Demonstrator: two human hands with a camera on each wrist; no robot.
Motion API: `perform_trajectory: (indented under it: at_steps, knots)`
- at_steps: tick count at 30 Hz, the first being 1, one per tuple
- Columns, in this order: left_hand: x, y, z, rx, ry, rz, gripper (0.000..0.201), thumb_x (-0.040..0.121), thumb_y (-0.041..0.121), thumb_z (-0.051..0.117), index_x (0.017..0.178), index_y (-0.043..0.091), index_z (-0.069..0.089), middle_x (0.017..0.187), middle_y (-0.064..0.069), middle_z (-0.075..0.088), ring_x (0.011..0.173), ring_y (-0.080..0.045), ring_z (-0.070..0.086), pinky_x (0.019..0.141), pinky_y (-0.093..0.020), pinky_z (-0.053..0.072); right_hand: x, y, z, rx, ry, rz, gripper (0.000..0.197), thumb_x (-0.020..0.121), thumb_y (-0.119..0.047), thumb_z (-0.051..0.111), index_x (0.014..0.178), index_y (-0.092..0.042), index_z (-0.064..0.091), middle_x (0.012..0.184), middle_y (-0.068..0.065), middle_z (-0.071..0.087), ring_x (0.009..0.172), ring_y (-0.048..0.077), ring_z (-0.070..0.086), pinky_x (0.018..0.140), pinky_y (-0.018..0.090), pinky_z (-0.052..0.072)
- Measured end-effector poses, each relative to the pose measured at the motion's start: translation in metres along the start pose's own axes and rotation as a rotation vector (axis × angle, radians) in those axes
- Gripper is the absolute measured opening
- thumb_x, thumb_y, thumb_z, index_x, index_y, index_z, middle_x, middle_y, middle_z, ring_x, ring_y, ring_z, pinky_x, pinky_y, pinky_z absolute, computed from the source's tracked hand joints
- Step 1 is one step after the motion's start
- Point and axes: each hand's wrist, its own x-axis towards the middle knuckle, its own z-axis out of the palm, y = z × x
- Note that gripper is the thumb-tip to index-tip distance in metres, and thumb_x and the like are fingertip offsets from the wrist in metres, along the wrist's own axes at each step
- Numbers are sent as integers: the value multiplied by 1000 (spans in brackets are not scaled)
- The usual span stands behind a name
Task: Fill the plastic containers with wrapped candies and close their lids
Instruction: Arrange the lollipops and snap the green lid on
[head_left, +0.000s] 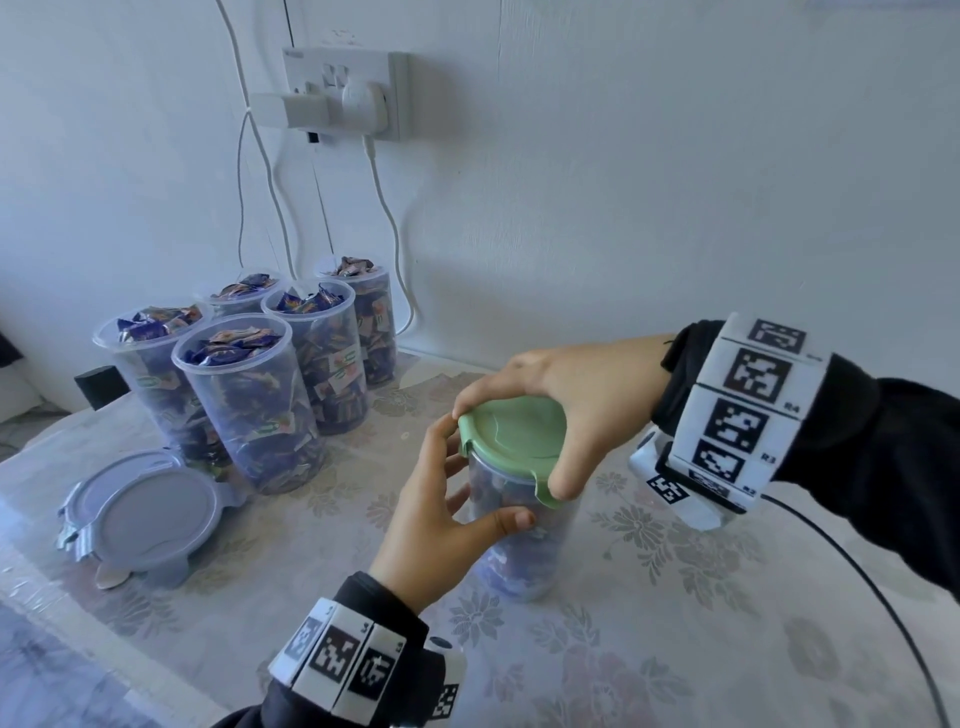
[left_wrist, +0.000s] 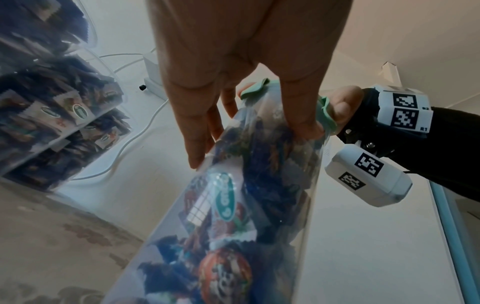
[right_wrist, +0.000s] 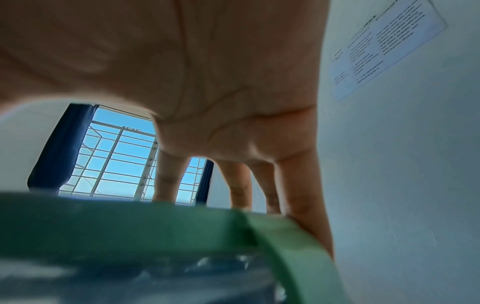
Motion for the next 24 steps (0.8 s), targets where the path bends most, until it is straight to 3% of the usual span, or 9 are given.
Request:
perform_trajectory:
  at_steps: [6,10,13,17,19,20,21,22,24]
  knots:
    - [-2,2,-2,7,-30,0,83,54,48,77,125,47,35,127,21,50,122,0,47,92,-18,46,-3,-5,7,-66,78,46,84,62,-47,76,126,-65,24,113,-7,44,94,11,52,80,34,51]
    - [-8,5,-3,34,-42,5,97,53,54,77,134,41,26,135,20,43,126,2,42,103,-33,40,-14,-14,12,-161,223,133,76,60,-76,63,126,-51,36,80,-14,48,72,4,49,61,25,40]
    - [-11,8,3,27,-19,36,104,42,64,81,129,39,28,129,22,45,120,4,46,97,-23,44,-20,-26,21,-296,344,226,74,61,-90,41,107,-33,50,65,-11,45,58,3,41,52,25,30]
    - [-9,11,12,10,-24,45,87,45,50,83,119,34,39,111,30,54,110,4,52,84,-12,47,-25,-32,21,-435,348,359,76,68,-89,23,85,-21,53,64,-5,47,57,11,41,51,27,25]
    - [-7,10,10,-4,-32,33,84,47,48,82,120,34,41,114,24,57,111,3,53,84,-13,48,-28,-22,14,-431,277,380,81,71,-87,18,101,-24,59,77,-3,57,72,16,53,59,29,32]
    - [-6,10,9,-8,-39,28,84,48,47,82,121,36,42,116,21,57,112,2,53,85,-15,49,-30,-15,10,-369,210,363,79,73,-85,21,119,-31,53,98,0,61,91,20,57,70,30,39]
    - [-5,10,8,-11,-47,22,84,48,47,82,121,37,42,117,19,57,112,1,53,86,-17,49,-31,-9,5,-258,128,312,72,75,-82,30,135,-42,39,127,1,53,116,22,51,88,33,40]
    - [-4,10,7,-15,-55,15,83,49,47,82,121,39,42,118,19,57,113,0,53,87,-20,49,-33,-7,1,-129,35,234,70,78,-75,43,140,-53,22,148,0,34,136,19,33,104,35,32]
    - [-3,11,6,-24,-72,4,82,50,45,82,121,42,42,119,22,57,114,-2,53,90,-25,49,-37,-5,-2,23,-119,101,85,77,-54,67,140,-60,10,157,-10,9,144,10,9,113,35,16]
